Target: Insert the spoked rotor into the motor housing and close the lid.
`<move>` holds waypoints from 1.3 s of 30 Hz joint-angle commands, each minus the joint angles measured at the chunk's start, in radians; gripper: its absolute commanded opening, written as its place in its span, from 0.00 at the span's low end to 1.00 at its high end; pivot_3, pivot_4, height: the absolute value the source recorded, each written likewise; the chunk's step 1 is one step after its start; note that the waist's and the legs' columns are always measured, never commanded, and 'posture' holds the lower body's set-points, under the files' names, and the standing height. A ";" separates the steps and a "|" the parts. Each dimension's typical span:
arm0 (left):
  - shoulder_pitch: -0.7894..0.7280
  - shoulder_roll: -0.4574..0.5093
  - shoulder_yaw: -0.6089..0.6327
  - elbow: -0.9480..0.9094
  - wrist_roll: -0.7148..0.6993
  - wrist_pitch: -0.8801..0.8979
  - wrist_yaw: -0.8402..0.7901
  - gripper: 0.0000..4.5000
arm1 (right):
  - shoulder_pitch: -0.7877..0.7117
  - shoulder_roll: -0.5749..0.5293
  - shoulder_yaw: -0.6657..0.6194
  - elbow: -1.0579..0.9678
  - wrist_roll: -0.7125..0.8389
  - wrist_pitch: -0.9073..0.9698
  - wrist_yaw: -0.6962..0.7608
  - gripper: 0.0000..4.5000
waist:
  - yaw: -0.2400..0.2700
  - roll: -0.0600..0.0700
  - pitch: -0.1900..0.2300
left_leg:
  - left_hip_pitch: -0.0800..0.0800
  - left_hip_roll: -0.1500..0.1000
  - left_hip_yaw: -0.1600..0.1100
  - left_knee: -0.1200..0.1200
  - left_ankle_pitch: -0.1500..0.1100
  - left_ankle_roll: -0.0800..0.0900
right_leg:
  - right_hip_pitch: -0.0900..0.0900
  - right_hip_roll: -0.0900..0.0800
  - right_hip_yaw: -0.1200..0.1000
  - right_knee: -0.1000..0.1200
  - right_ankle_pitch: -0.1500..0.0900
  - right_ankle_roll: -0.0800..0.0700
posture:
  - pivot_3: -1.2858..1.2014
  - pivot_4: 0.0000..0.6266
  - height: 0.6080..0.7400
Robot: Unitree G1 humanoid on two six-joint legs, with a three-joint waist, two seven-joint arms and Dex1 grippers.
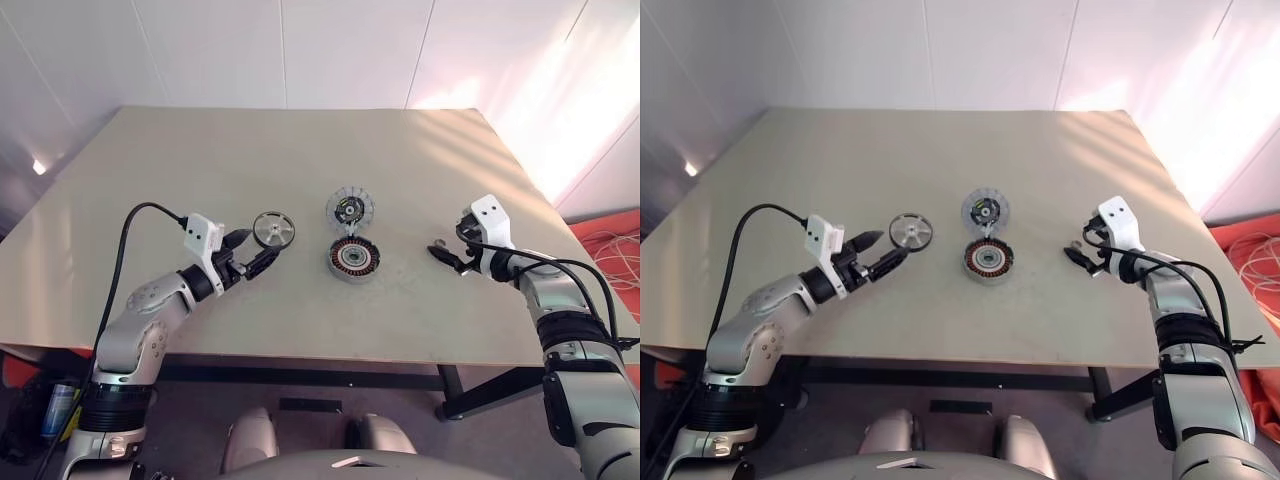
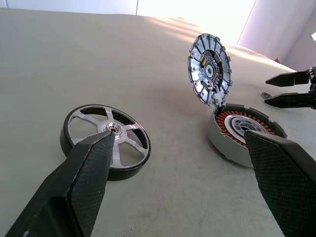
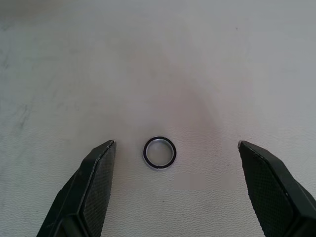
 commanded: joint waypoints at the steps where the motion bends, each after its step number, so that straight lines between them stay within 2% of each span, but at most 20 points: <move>1: -0.010 0.010 0.018 -0.023 -0.004 -0.019 -0.007 0.99 | -0.001 0.002 -0.015 -0.003 0.009 -0.001 -0.005 1.00 | 0.000 0.000 0.000 | 0.000 0.000 0.000 0.000 0.000 0.000 | 0.000 0.000 0.000 0.000 0.000 0.000 | 0.52 0.00 1.00; 6: -0.007 0.012 0.023 0.003 0.000 -0.039 -0.023 0.99 | 0.000 0.005 -0.027 0.013 0.023 0.022 -0.009 1.00 | 0.000 0.000 0.000 | 0.000 0.000 0.000 0.000 0.000 0.000 | 0.000 0.000 0.000 0.000 0.000 0.000 | 0.52 0.00 1.00; 14: 0.001 0.014 0.026 0.040 0.006 -0.075 -0.045 1.00 | 0.004 0.003 -0.029 0.012 0.038 0.056 0.001 0.44 | 0.002 0.000 0.000 | 0.001 -0.001 0.000 0.001 0.001 0.000 | 0.001 -0.002 -0.001 0.001 0.000 0.000 | 0.52 0.00 1.00; 21: 0.001 0.014 0.027 0.071 0.014 -0.102 -0.060 1.00 | 0.006 0.003 -0.038 -0.001 0.049 0.084 0.009 0.44 | 0.002 0.000 0.000 | 0.001 -0.004 0.000 0.001 0.001 0.002 | 0.002 -0.009 -0.006 0.001 0.000 0.000 | 0.52 0.00 1.00; 32: 0.011 0.013 0.029 0.083 0.017 -0.123 -0.068 1.00 | 0.010 -0.021 -0.074 -0.022 0.098 0.197 0.032 0.44 | 0.006 0.000 0.000 | 0.000 -0.004 -0.001 0.001 0.001 0.002 | 0.002 -0.011 -0.009 0.001 0.000 0.000 | 0.52 0.00 1.00; 39: 0.011 0.013 0.032 0.092 0.018 -0.132 -0.068 1.00 | 0.040 -0.028 -0.055 -0.032 0.083 0.175 0.051 0.44 | 0.010 0.000 0.000 | -0.001 -0.004 -0.003 0.001 0.001 0.002 | 0.003 -0.011 -0.011 0.000 0.000 0.000 | 0.52 0.00 1.00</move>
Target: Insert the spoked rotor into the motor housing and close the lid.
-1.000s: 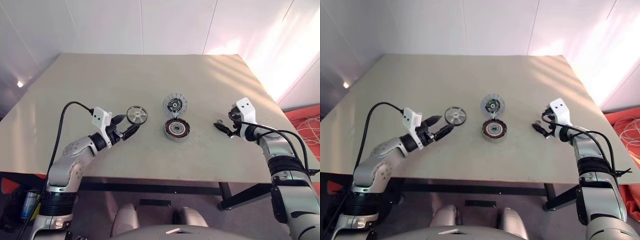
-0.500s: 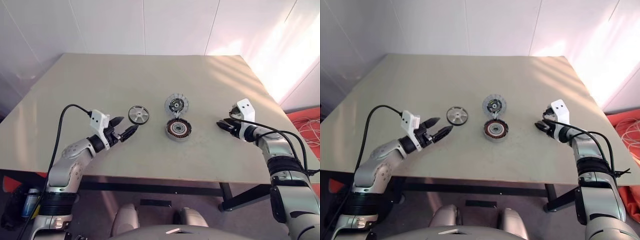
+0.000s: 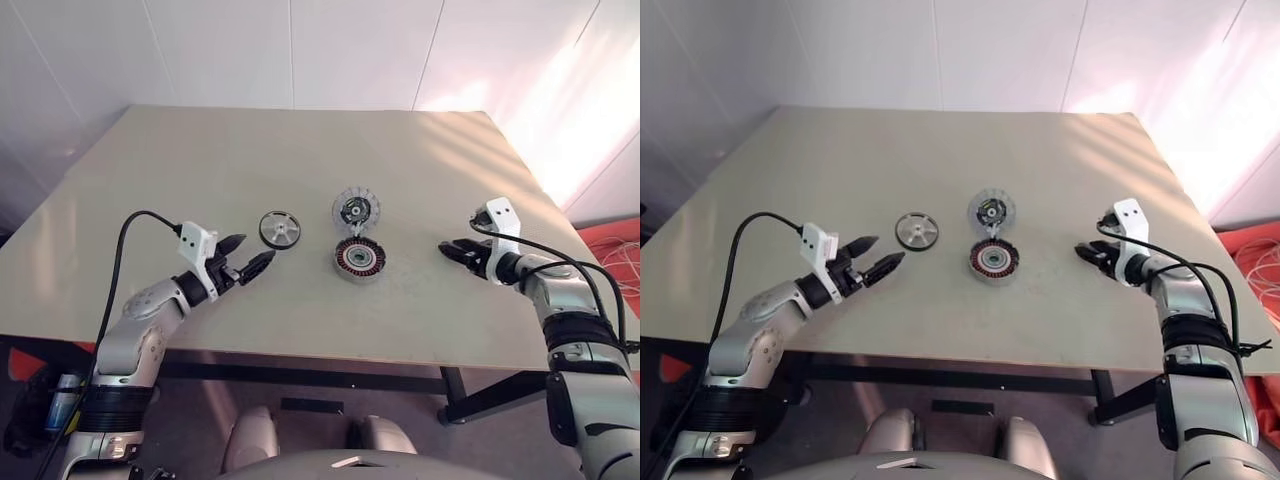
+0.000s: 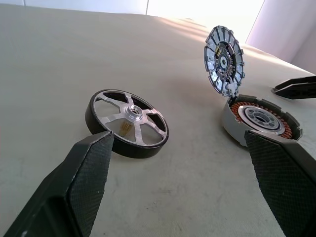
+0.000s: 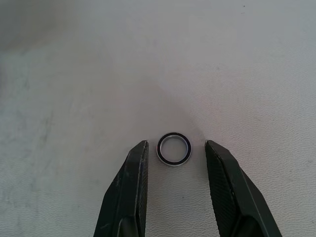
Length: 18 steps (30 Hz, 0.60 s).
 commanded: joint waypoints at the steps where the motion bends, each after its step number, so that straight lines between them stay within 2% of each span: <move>1: -0.008 0.010 0.023 -0.009 0.001 -0.024 -0.007 1.00 | 0.031 -0.018 0.006 -0.018 -0.014 -0.005 0.009 0.44 | 0.000 0.000 0.000 | 0.000 0.000 0.000 0.000 0.000 0.000 | 0.000 0.000 0.000 0.000 0.000 0.000 | 0.52 0.00 1.00; 3: -0.011 0.011 0.025 -0.006 0.002 -0.025 -0.006 1.00 | 0.035 -0.017 0.008 -0.023 -0.019 -0.014 0.004 0.44 | 0.000 0.000 0.000 | 0.000 0.000 -0.001 0.000 0.000 0.000 | 0.000 0.000 0.000 0.000 0.000 0.000 | 0.52 0.00 1.00; 6: -0.014 0.014 0.029 -0.003 0.002 -0.027 -0.005 1.00 | 0.036 -0.015 0.010 -0.022 -0.023 -0.025 -0.001 0.32 | 0.000 0.000 0.000 | 0.000 0.000 -0.001 0.000 0.000 0.000 | 0.000 0.000 -0.001 0.000 0.000 0.000 | 0.52 0.00 1.00; 11: -0.017 0.018 0.037 -0.001 0.002 -0.027 -0.006 1.00 | 0.032 -0.010 0.014 -0.023 -0.028 -0.030 -0.008 0.00 | -0.007 0.000 0.000 | 0.000 0.000 -0.001 0.000 0.000 0.000 | 0.000 0.000 -0.001 0.000 0.000 0.000 | 0.52 0.00 1.00; 18: -0.014 0.018 0.041 -0.008 0.002 -0.023 -0.004 1.00 | 0.024 -0.009 0.016 -0.014 -0.033 -0.048 -0.013 0.00 | -0.008 0.000 0.000 | 0.000 0.000 -0.002 0.000 0.000 0.000 | 0.000 0.000 -0.001 0.000 0.000 0.000 | 0.52 0.00 1.00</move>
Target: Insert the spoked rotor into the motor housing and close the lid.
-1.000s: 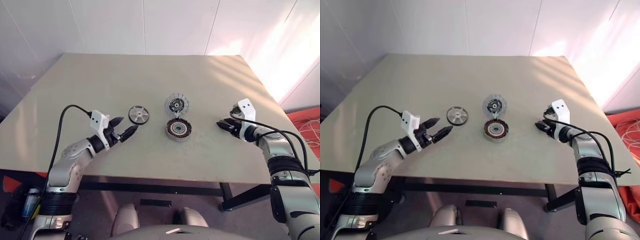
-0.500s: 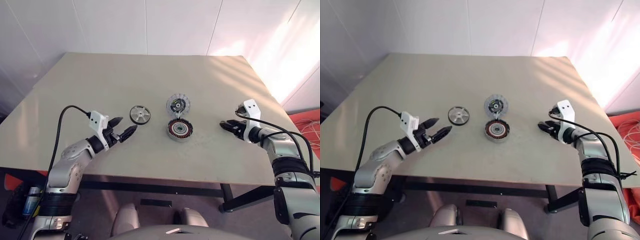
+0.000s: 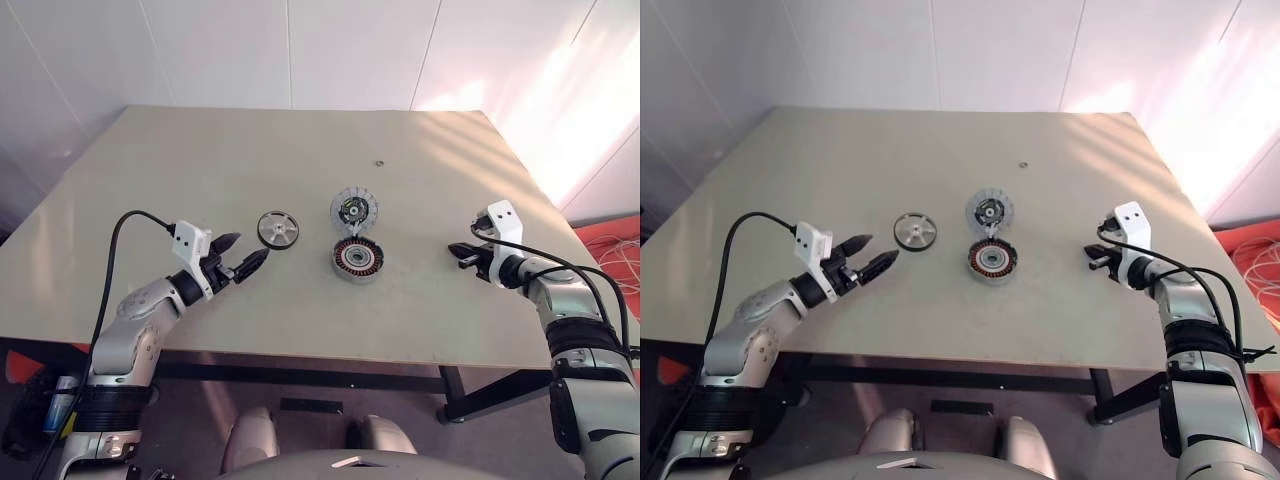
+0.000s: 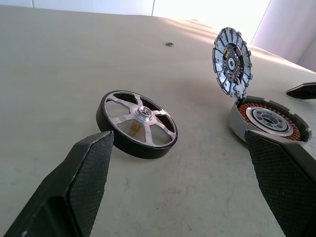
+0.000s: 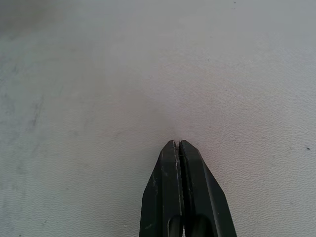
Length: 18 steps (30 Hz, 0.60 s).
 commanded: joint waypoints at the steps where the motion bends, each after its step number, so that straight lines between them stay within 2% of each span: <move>1: -0.013 0.011 0.018 -0.021 0.000 -0.018 -0.005 1.00 | -0.003 -0.001 0.008 0.006 -0.015 -0.008 -0.003 0.00 | 0.000 0.000 0.000 | 0.000 0.000 0.000 0.000 0.000 0.000 | 0.000 0.000 0.000 0.000 0.000 0.000 | 0.52 0.00 1.00; 18: -0.023 0.010 0.013 -0.032 -0.003 -0.006 0.002 1.00 | -0.022 0.008 0.011 0.017 -0.021 -0.062 -0.018 0.00 | -0.002 0.000 0.000 | 0.000 0.000 0.000 0.000 0.000 0.000 | -0.001 0.000 0.000 0.000 0.000 0.000 | 0.52 0.00 1.00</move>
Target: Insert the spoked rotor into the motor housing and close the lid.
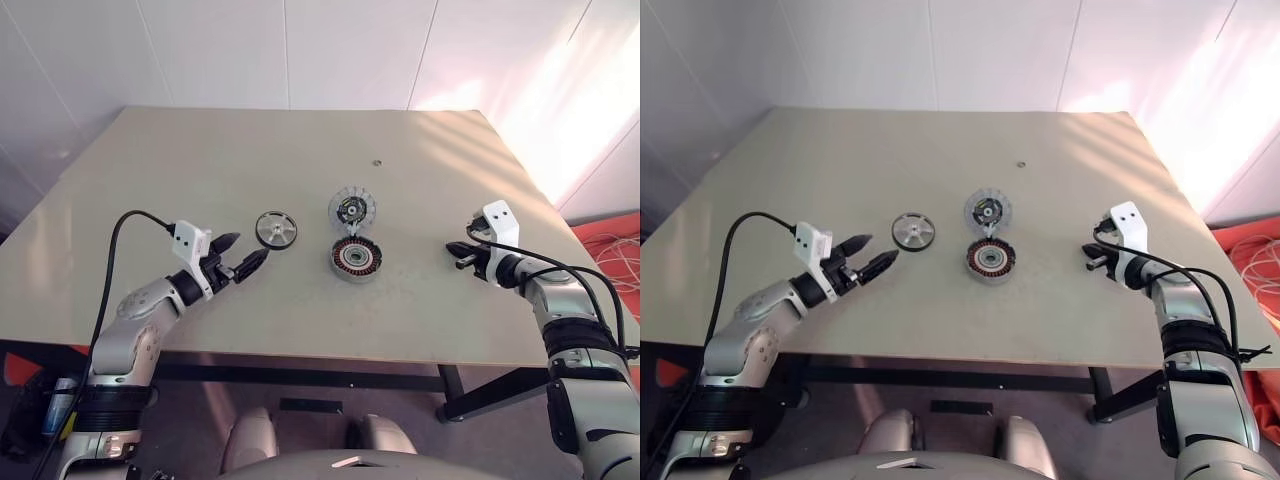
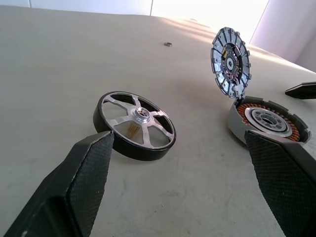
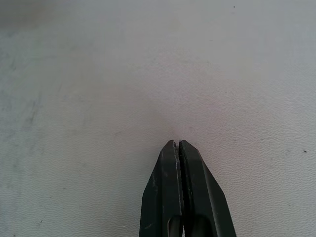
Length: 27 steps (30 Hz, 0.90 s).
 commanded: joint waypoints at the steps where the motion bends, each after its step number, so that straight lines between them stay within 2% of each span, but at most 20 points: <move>1: -0.021 0.009 0.013 -0.033 -0.003 -0.008 0.000 1.00 | -0.020 -0.002 0.001 0.005 -0.012 -0.012 -0.003 0.00 | 0.000 0.000 0.000 | 0.000 0.000 0.000 0.000 0.000 0.000 | 0.000 0.000 0.000 0.000 0.000 0.000 | 0.52 0.00 1.00; 27: -0.022 0.006 0.013 -0.049 -0.007 0.008 0.010 1.00 | -0.019 -0.005 0.003 0.007 -0.018 -0.020 -0.003 0.00 | 0.000 0.000 0.000 | 0.000 0.000 0.000 0.000 0.000 0.000 | 0.000 0.000 0.000 0.000 0.000 0.000 | 0.52 0.00 1.00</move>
